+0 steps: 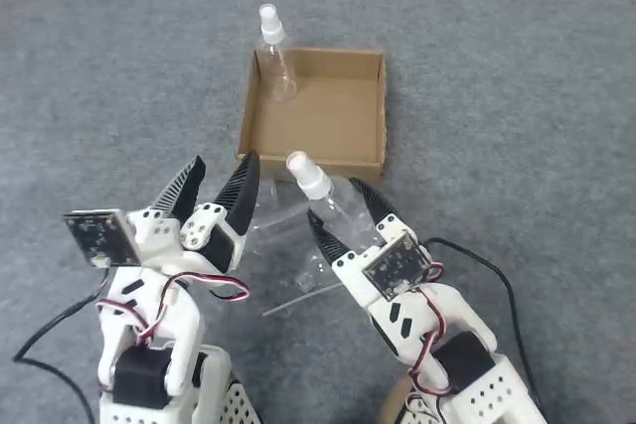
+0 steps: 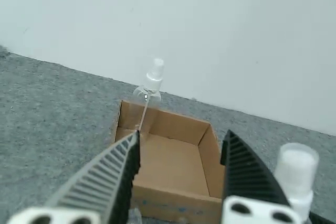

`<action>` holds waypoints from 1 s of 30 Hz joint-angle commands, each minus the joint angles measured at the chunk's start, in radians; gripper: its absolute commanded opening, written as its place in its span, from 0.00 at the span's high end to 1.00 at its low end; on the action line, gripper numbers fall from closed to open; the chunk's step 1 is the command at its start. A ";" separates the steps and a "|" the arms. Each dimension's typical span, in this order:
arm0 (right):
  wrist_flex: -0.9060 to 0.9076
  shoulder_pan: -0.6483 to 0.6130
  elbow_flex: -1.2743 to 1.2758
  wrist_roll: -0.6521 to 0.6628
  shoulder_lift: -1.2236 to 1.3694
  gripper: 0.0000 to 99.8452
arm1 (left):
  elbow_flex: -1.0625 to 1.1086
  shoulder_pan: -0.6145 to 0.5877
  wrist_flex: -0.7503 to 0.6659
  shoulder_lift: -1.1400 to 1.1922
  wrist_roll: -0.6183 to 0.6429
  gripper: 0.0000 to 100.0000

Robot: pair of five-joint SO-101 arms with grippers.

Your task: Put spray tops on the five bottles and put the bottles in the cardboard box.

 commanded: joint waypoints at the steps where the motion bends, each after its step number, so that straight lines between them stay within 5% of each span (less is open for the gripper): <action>1: -0.044 -0.008 -0.032 -0.015 -0.031 0.94 | -0.012 -0.005 -0.031 -0.018 0.015 0.77; 8: -0.056 -0.099 -0.032 -0.015 -0.031 0.94 | 0.031 0.028 -0.083 -0.018 0.012 0.77; 30: -0.047 -0.096 -0.028 -0.009 -0.031 0.94 | 0.042 0.302 0.014 -0.018 -0.149 0.77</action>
